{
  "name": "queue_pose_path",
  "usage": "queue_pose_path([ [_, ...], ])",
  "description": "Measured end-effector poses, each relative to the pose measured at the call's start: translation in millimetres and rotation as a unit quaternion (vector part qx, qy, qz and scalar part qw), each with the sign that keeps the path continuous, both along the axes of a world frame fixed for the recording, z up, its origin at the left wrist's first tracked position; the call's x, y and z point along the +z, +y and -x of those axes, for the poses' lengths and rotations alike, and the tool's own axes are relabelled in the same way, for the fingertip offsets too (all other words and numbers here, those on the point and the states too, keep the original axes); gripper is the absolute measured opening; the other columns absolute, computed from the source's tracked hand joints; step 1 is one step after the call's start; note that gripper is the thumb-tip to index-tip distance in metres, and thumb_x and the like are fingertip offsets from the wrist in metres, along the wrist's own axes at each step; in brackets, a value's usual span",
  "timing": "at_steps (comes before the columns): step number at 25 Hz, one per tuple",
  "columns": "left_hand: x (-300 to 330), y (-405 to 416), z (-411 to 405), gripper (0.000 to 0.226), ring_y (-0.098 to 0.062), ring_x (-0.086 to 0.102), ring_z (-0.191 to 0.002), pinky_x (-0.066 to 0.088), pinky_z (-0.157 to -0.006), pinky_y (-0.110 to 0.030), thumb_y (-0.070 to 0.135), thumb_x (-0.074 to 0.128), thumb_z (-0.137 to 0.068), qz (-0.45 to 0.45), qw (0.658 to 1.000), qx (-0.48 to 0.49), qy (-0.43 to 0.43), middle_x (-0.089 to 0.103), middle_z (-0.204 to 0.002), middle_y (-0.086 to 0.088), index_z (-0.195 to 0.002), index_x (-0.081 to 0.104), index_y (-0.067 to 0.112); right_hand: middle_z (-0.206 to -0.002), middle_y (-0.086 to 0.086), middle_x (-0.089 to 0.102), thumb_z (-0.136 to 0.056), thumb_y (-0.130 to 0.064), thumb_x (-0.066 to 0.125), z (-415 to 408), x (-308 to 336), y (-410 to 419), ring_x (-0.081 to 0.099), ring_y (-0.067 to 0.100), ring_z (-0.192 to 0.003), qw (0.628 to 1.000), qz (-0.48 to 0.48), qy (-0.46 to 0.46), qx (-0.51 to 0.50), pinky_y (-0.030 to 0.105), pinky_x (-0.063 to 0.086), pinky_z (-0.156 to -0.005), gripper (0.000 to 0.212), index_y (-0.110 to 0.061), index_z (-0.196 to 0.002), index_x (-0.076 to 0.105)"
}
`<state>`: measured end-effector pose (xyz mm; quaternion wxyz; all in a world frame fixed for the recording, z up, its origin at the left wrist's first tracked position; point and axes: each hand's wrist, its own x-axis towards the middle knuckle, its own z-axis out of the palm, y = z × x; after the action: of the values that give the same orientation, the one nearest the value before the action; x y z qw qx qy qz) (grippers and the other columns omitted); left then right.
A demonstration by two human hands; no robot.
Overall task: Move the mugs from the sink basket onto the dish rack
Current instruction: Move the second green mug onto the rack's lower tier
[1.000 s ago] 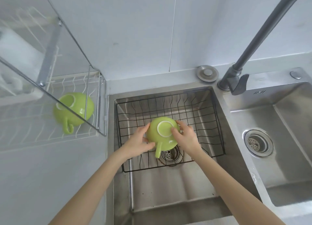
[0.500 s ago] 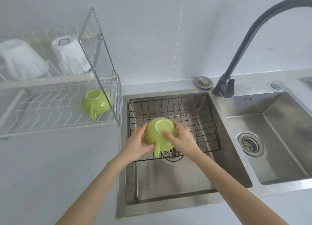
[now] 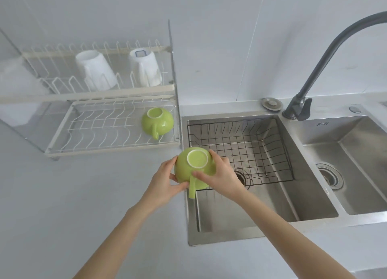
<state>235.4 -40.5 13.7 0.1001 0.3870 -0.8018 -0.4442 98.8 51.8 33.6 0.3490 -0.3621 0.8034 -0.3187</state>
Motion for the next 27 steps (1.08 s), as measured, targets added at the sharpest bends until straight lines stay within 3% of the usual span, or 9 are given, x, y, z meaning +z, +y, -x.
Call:
queue_pose_path([
  [3, 2, -13, -29, 0.081, 0.003, 0.055, -0.077, 0.039, -0.066, -0.015, 0.019, 0.074, -0.072, 0.018, 1.000, 0.007, 0.008, 0.042, -0.136, 0.000, -0.139, 0.030, 0.019, -0.136, 0.011, 0.033, -0.078, -0.040, 0.067, -27, 1, -13, 0.034, 0.027, -0.132, 1.000, 0.020, 0.003, 0.004, 0.036, 0.032, -0.109, 0.085, -0.024, -0.145, 0.018],
  [5, 2, -22, -48, 0.081, 0.005, 0.055, -0.077, 0.041, -0.065, -0.014, 0.022, 0.075, -0.071, 0.030, 0.999, 0.015, 0.010, 0.044, -0.135, 0.000, -0.139, 0.031, 0.019, -0.138, 0.011, 0.034, -0.078, -0.040, 0.067, -46, 1, -22, 0.034, 0.027, -0.132, 1.000, 0.030, 0.008, 0.004, 0.037, 0.032, -0.110, 0.084, -0.024, -0.144, 0.019],
  [15, 5, -70, -119, 0.081, -0.004, 0.057, -0.079, 0.045, -0.062, -0.002, 0.025, 0.075, -0.071, 0.039, 0.998, 0.040, 0.028, 0.046, -0.136, 0.000, -0.139, 0.032, 0.017, -0.142, 0.009, 0.034, -0.081, -0.039, 0.064, -118, 4, -77, 0.036, 0.022, -0.131, 0.998, 0.050, 0.031, 0.025, 0.022, 0.030, -0.097, 0.080, -0.024, -0.145, 0.019],
  [18, 9, -87, -128, 0.082, -0.011, 0.059, -0.081, 0.045, -0.062, -0.004, 0.024, 0.076, -0.071, 0.041, 0.998, 0.046, 0.030, 0.047, -0.137, -0.002, -0.139, 0.031, 0.017, -0.145, 0.009, 0.033, -0.082, -0.037, 0.063, -126, 8, -95, 0.035, 0.022, -0.133, 0.998, 0.049, 0.039, 0.029, 0.026, 0.031, -0.103, 0.079, -0.022, -0.146, 0.018],
  [21, 12, -108, -132, 0.082, -0.012, 0.057, -0.074, 0.040, -0.059, 0.004, 0.023, 0.076, -0.071, 0.034, 0.997, 0.059, 0.030, 0.056, -0.130, -0.009, -0.140, 0.030, 0.019, -0.145, 0.010, 0.034, -0.083, -0.035, 0.063, -130, 12, -119, 0.034, 0.023, -0.134, 0.997, 0.049, 0.051, 0.037, 0.029, 0.031, -0.105, 0.079, -0.019, -0.146, 0.018],
  [25, 15, -138, -131, 0.081, -0.013, 0.056, -0.074, 0.039, -0.072, -0.017, 0.026, 0.075, -0.072, 0.034, 0.997, 0.064, 0.020, 0.057, -0.130, -0.007, -0.140, 0.030, 0.021, -0.145, 0.011, 0.036, -0.082, -0.035, 0.064, -128, 15, -154, 0.034, 0.024, -0.134, 0.996, 0.041, 0.058, 0.046, 0.029, 0.032, -0.105, 0.079, -0.017, -0.145, 0.020],
  [27, 15, -157, -127, 0.080, -0.011, 0.057, -0.075, 0.038, -0.074, -0.021, 0.025, 0.075, -0.072, 0.042, 0.997, 0.061, 0.027, 0.056, -0.132, -0.003, -0.139, 0.032, 0.020, -0.145, 0.012, 0.037, -0.083, -0.036, 0.063, -123, 16, -174, 0.034, 0.026, -0.134, 0.996, 0.033, 0.068, 0.051, 0.031, 0.032, -0.105, 0.079, -0.016, -0.145, 0.019],
])
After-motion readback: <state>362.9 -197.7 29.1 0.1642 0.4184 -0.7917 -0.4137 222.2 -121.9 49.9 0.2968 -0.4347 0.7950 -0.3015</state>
